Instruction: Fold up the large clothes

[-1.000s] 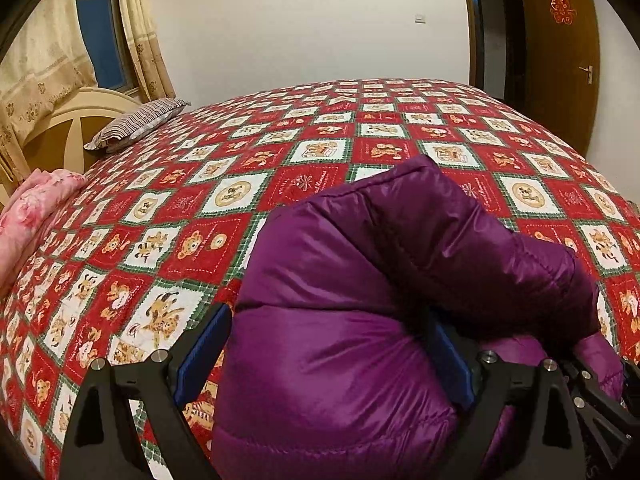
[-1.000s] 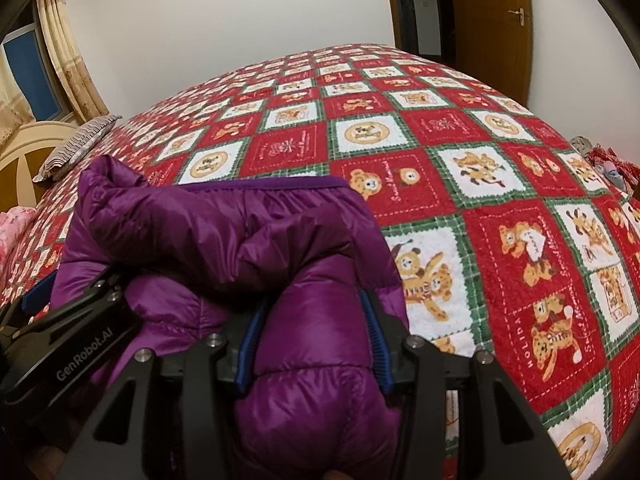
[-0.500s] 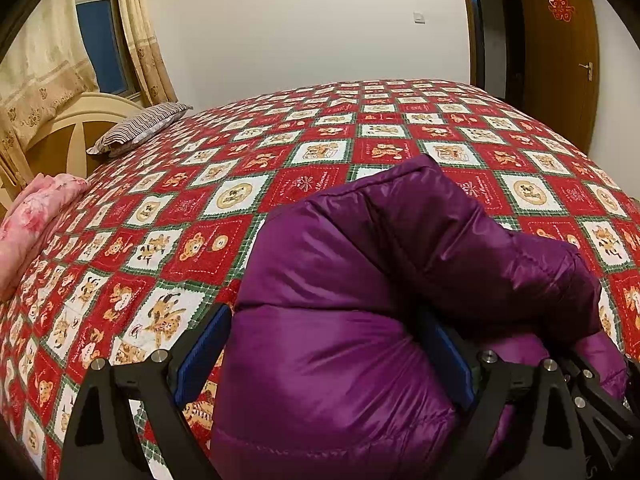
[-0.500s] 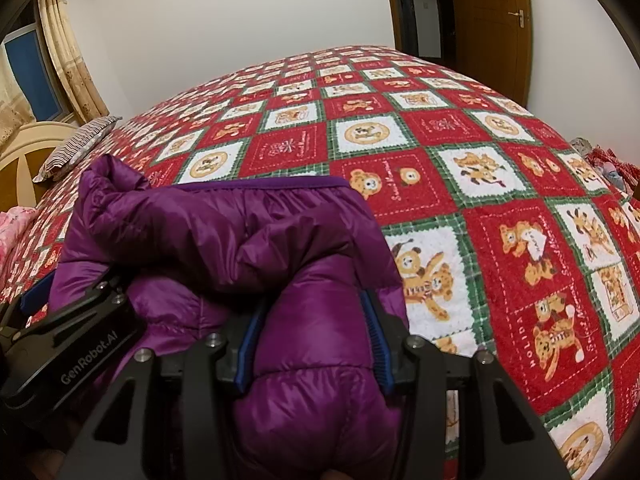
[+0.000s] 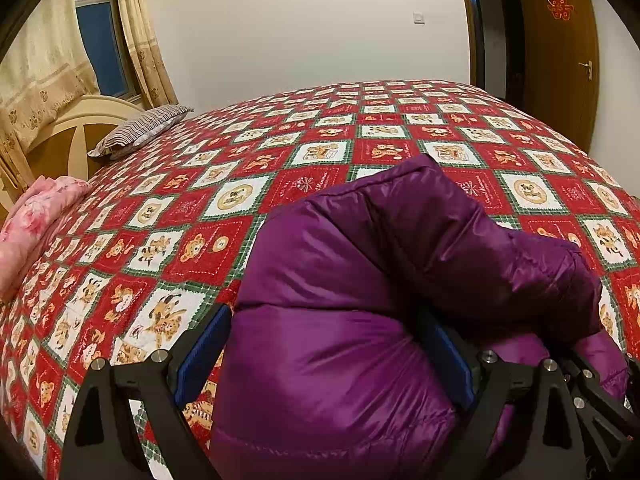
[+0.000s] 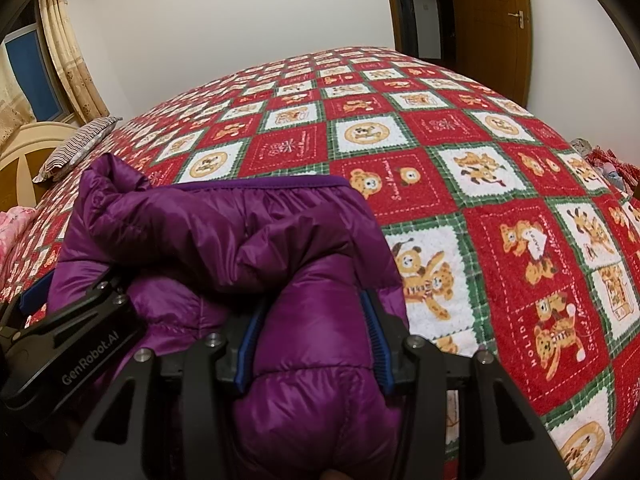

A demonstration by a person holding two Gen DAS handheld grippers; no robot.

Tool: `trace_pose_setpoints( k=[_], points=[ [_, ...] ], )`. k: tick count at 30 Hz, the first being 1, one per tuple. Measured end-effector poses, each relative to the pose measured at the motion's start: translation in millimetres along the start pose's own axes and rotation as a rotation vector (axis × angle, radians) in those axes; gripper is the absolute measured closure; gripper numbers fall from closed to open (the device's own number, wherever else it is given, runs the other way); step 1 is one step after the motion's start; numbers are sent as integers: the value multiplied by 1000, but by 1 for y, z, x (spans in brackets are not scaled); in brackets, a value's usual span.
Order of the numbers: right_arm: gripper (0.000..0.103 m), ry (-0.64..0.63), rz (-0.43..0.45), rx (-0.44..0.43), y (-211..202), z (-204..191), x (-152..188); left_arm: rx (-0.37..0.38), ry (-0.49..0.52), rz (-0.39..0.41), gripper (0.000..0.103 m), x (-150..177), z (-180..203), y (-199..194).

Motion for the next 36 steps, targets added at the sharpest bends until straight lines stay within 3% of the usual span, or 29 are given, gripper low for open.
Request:
trace_pose_setpoints(
  k=[23, 29, 32, 35, 36],
  points=[
    [54, 0, 3, -3, 0, 0, 0, -4, 4, 2, 10, 0, 1, 0],
    [54, 0, 3, -3, 0, 0, 0, 16, 8, -15, 10, -1, -1, 1],
    [53, -5, -10, -8, 1, 1, -2, 77, 13, -43, 10, 2, -7, -5],
    [47, -3, -23, -33, -8, 4, -3, 123, -12, -23, 10, 8, -31, -28],
    [37, 11, -14, -45, -15, 8, -4, 138, -19, 2, 10, 11, -43, -40]
  ],
)
Point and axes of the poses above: each gripper's, at about its wrist camera, not at the fingertips, and y roughly the way its jaws point, z to its right, x to its underside, the point moved 6 cm from there along y, roughly the way its jaws point, and after that the axes turned 11 degrees about -x, right-handed, at the moved point
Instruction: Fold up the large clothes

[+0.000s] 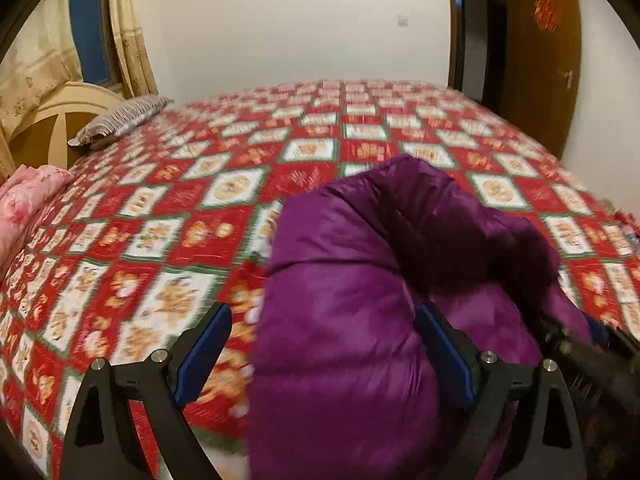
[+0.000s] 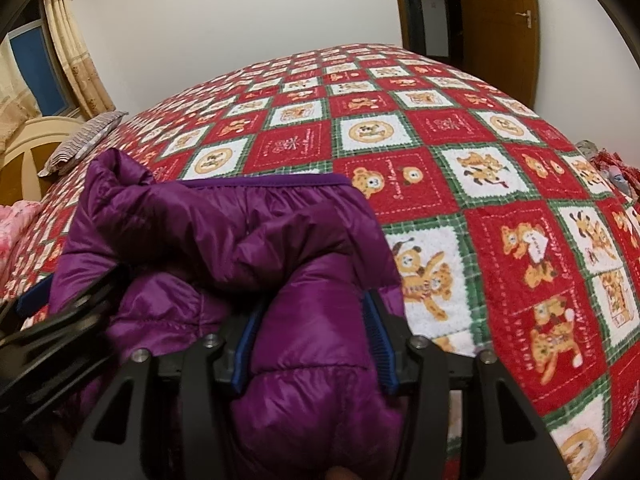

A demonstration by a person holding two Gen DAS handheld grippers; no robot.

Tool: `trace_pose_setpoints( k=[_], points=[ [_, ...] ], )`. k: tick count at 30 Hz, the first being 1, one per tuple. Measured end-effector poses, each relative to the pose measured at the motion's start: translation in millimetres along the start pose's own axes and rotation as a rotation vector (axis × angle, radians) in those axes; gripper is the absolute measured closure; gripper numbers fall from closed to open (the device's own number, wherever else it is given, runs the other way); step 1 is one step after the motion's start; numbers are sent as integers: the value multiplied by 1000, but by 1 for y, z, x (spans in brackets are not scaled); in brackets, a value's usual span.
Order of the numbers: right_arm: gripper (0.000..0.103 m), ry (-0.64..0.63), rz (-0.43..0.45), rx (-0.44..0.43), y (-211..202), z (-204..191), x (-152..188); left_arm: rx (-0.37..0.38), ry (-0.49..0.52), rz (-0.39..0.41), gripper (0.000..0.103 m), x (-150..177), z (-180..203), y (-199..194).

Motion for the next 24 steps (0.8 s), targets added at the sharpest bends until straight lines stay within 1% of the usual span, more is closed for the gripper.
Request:
trace_pose_setpoints(
  k=[1, 3, 5, 7, 9, 14, 17, 20, 24],
  points=[
    [29, 13, 17, -21, -8, 3, 0, 11, 0, 10, 10, 3, -8, -7],
    [26, 23, 44, -41, -20, 8, 2, 28, -7, 26, 10, 12, -20, -17],
    [26, 11, 52, -33, -28, 14, 3, 50, -24, -13, 10, 27, -32, -14],
    [26, 24, 30, -52, -24, 20, 6, 87, -24, -39, 10, 38, -31, -8],
    [26, 33, 15, -62, -18, 23, 8, 84, -16, -25, 10, 42, -28, -7],
    [26, 42, -17, -82, -3, 24, 14, 59, 48, -15, 9, 41, -11, 1],
    [25, 46, -25, -91, 4, 26, 14, 58, 55, -22, 9, 42, -6, 4],
    [26, 24, -21, -76, 9, 23, 14, 76, 52, -30, 9, 43, -1, 7],
    [35, 15, -25, -106, 12, 22, 16, 116, 49, -43, 9, 44, 5, 11]
  ],
)
Point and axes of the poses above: each gripper's, at about its wrist camera, not at the fingertips, and y roughly the way its jaws point, z to its right, x to its underside, the point moved 6 cm from there along y, roughly the way its jaws point, and after that the axes turned 11 degrees about -x, right-handed, at the moved point
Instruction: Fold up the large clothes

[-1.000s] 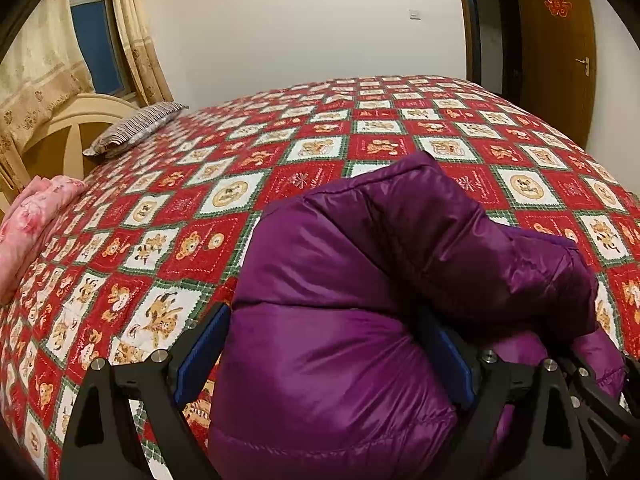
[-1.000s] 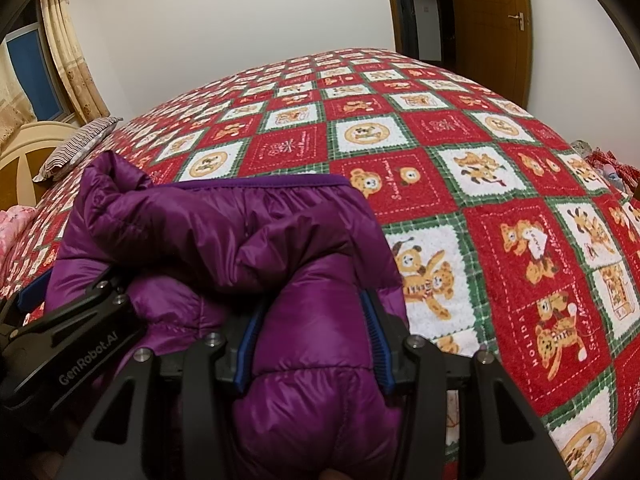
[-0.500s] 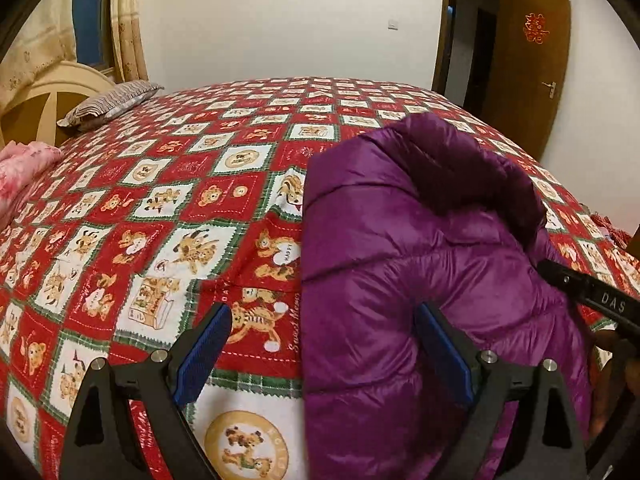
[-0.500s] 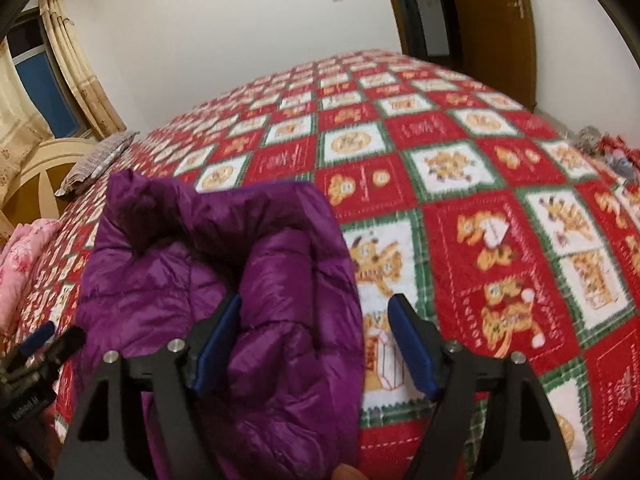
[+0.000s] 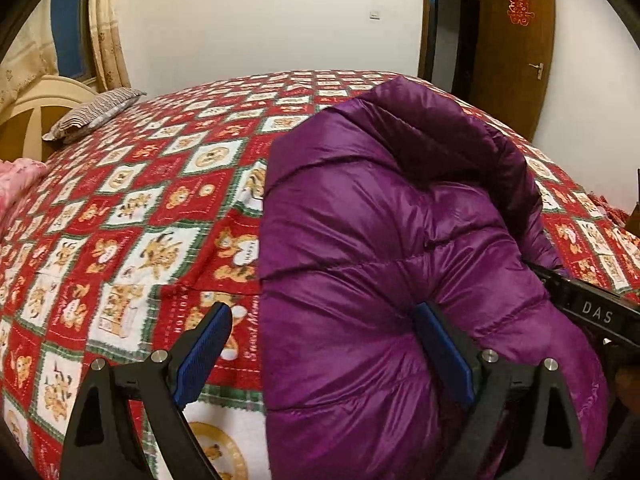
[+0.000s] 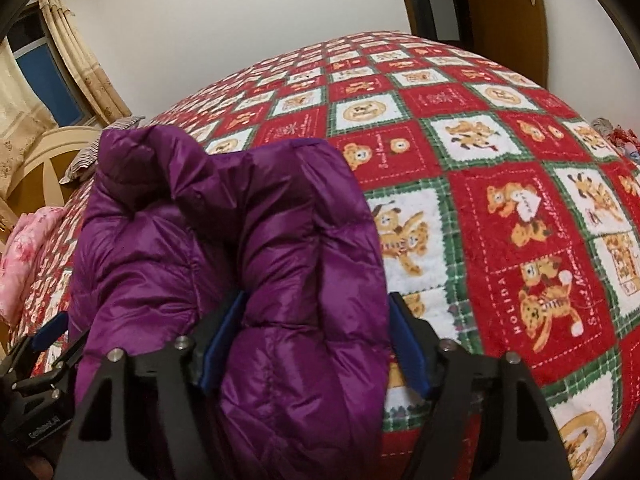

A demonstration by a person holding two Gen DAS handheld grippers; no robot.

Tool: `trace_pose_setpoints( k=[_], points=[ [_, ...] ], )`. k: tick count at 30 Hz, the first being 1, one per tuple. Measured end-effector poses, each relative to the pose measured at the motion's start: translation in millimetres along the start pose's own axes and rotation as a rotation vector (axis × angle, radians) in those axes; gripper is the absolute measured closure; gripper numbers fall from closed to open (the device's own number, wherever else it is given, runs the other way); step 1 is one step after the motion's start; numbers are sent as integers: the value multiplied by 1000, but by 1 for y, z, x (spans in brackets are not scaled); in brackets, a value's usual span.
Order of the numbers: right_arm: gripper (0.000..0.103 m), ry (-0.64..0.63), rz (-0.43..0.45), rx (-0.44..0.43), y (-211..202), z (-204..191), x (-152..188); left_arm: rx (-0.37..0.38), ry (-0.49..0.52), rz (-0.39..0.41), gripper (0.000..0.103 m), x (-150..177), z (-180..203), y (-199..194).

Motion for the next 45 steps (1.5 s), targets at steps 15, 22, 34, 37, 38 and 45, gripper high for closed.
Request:
trace_pose_setpoints(
  k=[15, 22, 34, 37, 38, 45],
  points=[
    [63, -35, 13, -28, 3, -10, 4, 59, 49, 15, 32, 0, 19, -4],
    [76, -75, 42, -23, -3, -18, 6, 26, 123, 66, 60, -2, 26, -17],
    [85, -113, 98, -86, -32, -48, 7, 3, 126, 124, 76, -9, 2, -64],
    [85, -129, 104, -113, -39, -65, 7, -14, 114, 143, 77, -11, -12, -80],
    [85, -135, 102, -120, -39, -70, 7, -22, 111, 149, 78, -11, -19, -85],
    [85, -192, 89, -171, -33, -118, 10, -73, 76, 181, 81, -10, -66, -109]
  ],
)
Point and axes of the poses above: each gripper's, at about its wrist camera, not at the fingertips, and y roughly the way its jaws point, z to its right, x to its underside, the point moved 6 cm from there along y, roughly the way its jaws point, and after that the axes turned 11 degrees about -x, right-handed, at the moved point
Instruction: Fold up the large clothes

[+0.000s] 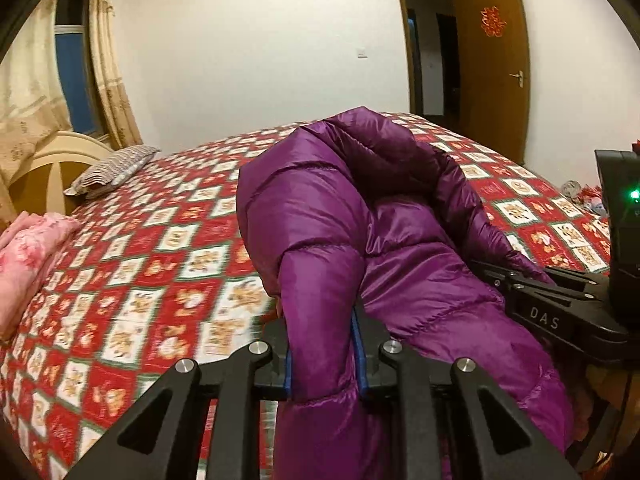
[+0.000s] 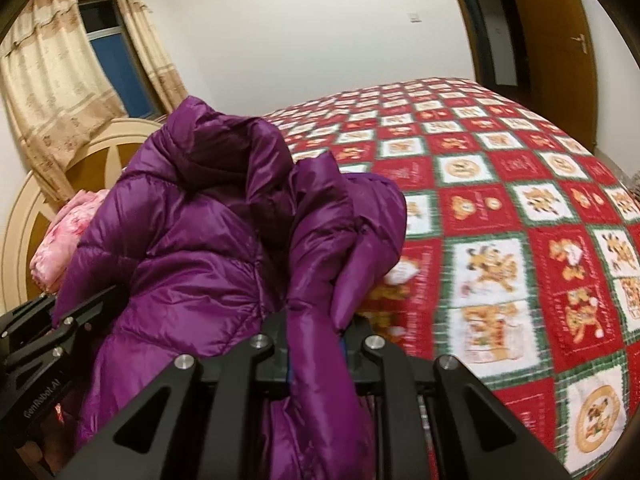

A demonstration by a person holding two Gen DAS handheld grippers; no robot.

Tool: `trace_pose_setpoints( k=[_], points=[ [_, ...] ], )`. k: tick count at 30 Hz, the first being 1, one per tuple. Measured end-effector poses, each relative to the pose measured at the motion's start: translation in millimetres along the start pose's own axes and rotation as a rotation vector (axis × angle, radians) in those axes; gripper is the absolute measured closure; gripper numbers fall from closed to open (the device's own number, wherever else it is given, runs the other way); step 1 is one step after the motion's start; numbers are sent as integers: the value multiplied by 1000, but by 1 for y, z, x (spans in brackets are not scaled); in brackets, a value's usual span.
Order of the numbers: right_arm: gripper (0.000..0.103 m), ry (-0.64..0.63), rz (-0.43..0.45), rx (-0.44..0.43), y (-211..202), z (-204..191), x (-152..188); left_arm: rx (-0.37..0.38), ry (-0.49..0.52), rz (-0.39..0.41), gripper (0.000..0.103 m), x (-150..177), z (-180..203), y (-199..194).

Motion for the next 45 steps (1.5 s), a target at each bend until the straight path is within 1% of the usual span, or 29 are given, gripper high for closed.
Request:
trace_pose_setpoints(
  k=[8, 15, 19, 30, 37, 45],
  points=[
    [85, -72, -34, -62, 31, -54, -5, -69, -68, -14, 81, 16, -63, -4],
    [85, -134, -85, -100, 64, -97, -1, -117, -121, -38, 81, 36, -107, 0],
    [85, -164, -104, -113, 78, -116, 2, -136, -146, -48, 81, 44, -126, 2],
    [85, -213, -139, -145, 99, -149, 8, -178, -194, -68, 81, 62, -159, 4],
    [85, -236, -156, -154, 108, -163, 12, -193, -212, -77, 81, 70, -171, 4],
    [85, -250, -180, -151, 116, -169, 16, -201, -224, -89, 81, 77, -175, 7]
  ],
)
Point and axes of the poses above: each gripper's, at about its wrist camera, not at the fingertips, and y roughly the way its jaws point, z to its right, x to its underside, the point moved 6 cm from there along y, roughly the way its jaws point, and after that the axes turned 11 degrees about -x, right-handed, at the moved point
